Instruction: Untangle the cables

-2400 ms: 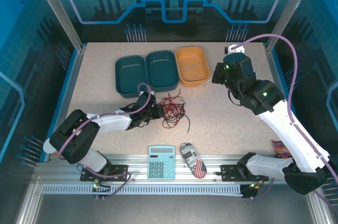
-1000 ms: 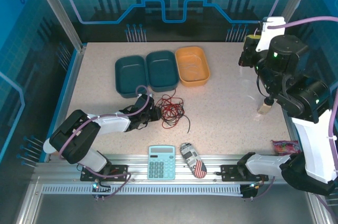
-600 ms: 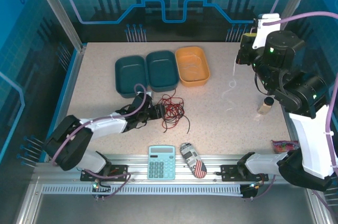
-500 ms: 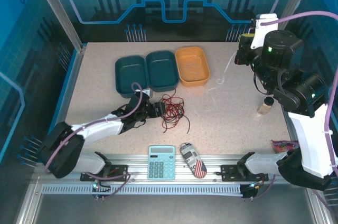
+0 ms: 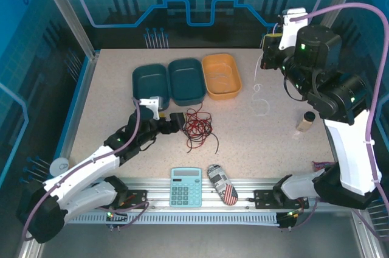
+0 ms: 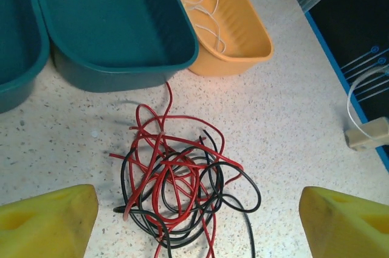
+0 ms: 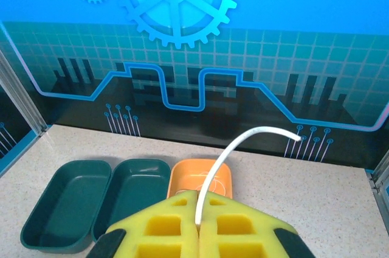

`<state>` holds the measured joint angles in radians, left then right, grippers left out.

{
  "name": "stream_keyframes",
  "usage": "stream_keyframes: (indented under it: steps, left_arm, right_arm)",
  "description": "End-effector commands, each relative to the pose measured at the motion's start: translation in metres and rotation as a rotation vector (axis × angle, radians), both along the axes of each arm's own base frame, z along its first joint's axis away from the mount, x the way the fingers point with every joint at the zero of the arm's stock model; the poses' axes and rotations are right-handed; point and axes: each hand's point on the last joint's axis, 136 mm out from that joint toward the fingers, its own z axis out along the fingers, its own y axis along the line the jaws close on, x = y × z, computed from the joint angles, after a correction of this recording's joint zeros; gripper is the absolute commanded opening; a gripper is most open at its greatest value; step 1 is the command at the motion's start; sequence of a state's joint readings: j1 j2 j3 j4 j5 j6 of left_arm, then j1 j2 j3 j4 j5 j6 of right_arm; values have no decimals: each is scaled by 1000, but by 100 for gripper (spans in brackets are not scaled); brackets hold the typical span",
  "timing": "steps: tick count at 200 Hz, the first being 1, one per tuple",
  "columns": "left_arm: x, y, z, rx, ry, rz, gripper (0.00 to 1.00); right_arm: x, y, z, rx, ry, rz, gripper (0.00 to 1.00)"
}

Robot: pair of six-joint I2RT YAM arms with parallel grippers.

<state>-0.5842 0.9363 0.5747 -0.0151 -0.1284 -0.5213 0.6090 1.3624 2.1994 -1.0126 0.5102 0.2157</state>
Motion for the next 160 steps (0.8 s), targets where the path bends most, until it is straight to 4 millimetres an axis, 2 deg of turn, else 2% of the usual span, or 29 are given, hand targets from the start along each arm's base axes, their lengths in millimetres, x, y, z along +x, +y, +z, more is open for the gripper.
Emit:
stream_keyframes:
  steps: [1,77,160]
  left_arm:
    - [-5,16,-7,71,0,33,99]
    - [-14,34,-3,87,-26,83,99]
    - [-23,60,1,85,-64,188,99]
  right_arm:
    - [3,1,9,-6,-18,6,0]
    - [38,15,24,-65,-99,-23,0]
    - [120,44,29,-139,-190,-42,0]
